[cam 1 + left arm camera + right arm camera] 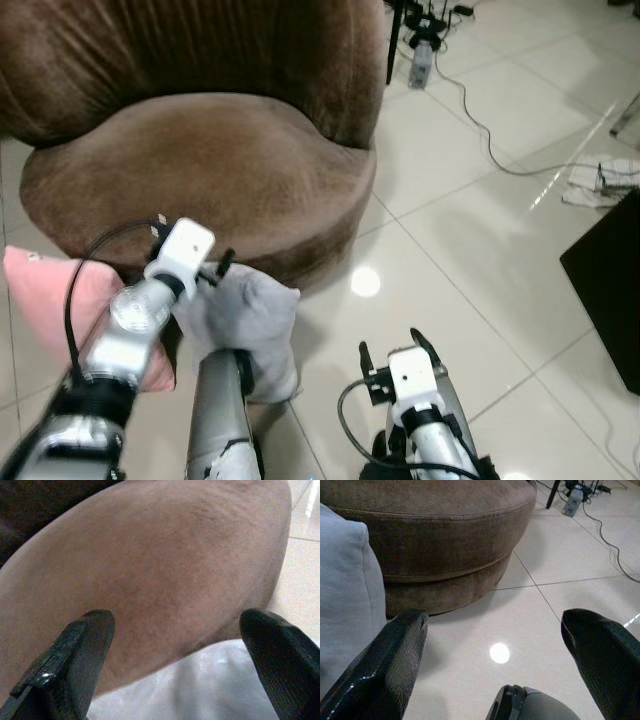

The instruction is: Move the pillow to the sofa from floor

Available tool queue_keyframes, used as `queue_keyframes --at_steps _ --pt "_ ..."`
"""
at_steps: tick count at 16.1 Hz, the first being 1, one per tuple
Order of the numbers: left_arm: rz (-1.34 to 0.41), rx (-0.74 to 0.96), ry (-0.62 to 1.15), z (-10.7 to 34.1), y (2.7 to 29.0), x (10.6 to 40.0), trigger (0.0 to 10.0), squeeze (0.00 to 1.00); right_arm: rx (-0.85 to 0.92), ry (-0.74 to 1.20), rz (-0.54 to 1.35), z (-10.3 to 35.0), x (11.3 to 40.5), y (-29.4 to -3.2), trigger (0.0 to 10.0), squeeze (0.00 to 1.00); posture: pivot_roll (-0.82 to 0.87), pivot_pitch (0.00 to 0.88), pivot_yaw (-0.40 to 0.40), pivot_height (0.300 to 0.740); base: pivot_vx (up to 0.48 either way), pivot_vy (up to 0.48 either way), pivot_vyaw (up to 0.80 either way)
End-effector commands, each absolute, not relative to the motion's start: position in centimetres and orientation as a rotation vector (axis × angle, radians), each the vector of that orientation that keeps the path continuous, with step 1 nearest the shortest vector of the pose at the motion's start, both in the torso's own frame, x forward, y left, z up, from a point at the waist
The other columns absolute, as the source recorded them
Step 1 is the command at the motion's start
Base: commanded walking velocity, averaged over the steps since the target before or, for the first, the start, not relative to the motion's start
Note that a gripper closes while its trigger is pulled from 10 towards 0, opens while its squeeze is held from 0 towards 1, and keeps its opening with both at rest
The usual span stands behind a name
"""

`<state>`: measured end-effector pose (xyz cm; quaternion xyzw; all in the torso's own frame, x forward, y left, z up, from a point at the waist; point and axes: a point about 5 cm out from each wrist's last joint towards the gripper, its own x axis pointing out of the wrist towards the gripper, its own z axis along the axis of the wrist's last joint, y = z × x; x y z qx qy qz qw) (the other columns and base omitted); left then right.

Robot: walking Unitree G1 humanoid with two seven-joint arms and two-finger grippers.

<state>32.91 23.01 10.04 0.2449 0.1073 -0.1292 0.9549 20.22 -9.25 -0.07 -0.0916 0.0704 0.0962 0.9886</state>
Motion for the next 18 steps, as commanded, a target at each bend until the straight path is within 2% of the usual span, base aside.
queue_keyframes --at_steps 1,6,11,18 --pt "-0.318 0.521 0.310 9.4 23.5 32.9 10.0 0.00 -0.188 0.158 0.182 -0.3 20.0 -9.3 10.0 0.00 0.09 0.177 0.011 0.515 0.000 0.000 0.00" --pt "-0.496 0.604 0.433 11.0 24.8 34.0 10.0 0.00 -0.182 0.158 0.172 -0.3 19.9 -8.8 10.0 0.00 0.09 0.167 0.028 0.515 0.000 0.000 0.00" --pt "-0.851 0.676 0.556 12.3 23.3 34.6 10.0 0.00 -0.176 0.152 0.159 -0.2 19.9 -8.3 10.0 0.00 0.09 0.157 0.058 0.515 0.000 0.000 0.00" --pt "-0.952 0.830 0.605 12.6 20.4 36.2 10.0 0.00 -0.152 0.142 0.111 0.0 19.9 -7.4 10.0 0.00 0.07 0.163 0.116 0.515 0.000 0.000 0.00"
